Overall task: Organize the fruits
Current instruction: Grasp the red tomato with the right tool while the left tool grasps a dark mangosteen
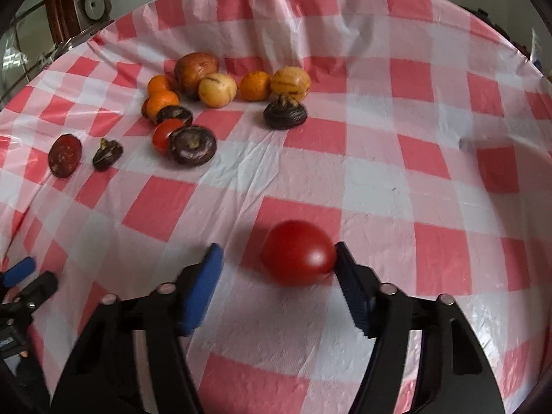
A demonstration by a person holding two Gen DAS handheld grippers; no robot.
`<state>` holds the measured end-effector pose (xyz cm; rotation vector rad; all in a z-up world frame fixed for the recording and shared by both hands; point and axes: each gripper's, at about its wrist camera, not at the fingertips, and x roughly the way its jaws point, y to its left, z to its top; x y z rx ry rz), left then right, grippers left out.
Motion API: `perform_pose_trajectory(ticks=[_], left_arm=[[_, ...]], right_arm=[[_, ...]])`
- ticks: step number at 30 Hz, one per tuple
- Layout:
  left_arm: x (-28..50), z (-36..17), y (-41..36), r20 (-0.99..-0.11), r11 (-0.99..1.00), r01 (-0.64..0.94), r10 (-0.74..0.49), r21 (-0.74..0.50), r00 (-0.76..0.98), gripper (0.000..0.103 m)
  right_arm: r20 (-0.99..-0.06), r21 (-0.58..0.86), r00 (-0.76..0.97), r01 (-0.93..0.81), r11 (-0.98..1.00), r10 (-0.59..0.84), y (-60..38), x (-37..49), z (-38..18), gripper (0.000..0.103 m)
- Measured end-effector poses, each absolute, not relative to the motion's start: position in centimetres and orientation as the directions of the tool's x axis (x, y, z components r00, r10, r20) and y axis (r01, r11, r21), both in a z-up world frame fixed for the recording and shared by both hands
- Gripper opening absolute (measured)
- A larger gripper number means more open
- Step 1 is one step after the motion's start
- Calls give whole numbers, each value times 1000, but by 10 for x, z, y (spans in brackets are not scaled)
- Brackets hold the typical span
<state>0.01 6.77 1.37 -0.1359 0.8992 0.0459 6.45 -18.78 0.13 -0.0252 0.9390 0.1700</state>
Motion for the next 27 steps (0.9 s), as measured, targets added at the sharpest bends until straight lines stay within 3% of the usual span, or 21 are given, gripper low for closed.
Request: perform_pose_trajectory(ticks=[2, 4, 8, 13, 20, 22, 27], left_arm=[[2, 17, 73, -777, 994, -88, 6, -64, 629, 102], [9, 22, 79, -767, 996, -63, -8, -63, 641, 94], [33, 24, 85, -786, 992, -10, -94, -127, 611, 81], [83, 16, 71, -804, 998, -7, -43, -59, 593, 61], [141, 7, 49, -808, 1000, -2, 16, 19, 589, 54], [149, 7, 45, -804, 999, 10, 20, 32, 595, 42], [139, 9, 39, -789, 998, 25, 24, 50, 614, 41]], right_arm=[[-796, 39, 593, -145, 989, 119, -189, 62, 2, 49], [-793, 58, 595, -143, 988, 133, -193, 62, 2, 41], [-774, 129, 608, -125, 984, 178, -204, 61, 5, 40], [-762, 145, 620, -121, 982, 189, -205, 58, 8, 41], [-762, 164, 612, -133, 977, 211, -205, 58, 6, 41], [-761, 172, 611, -137, 975, 220, -206, 59, 6, 41], [-756, 189, 611, -140, 972, 235, -207, 58, 6, 40]])
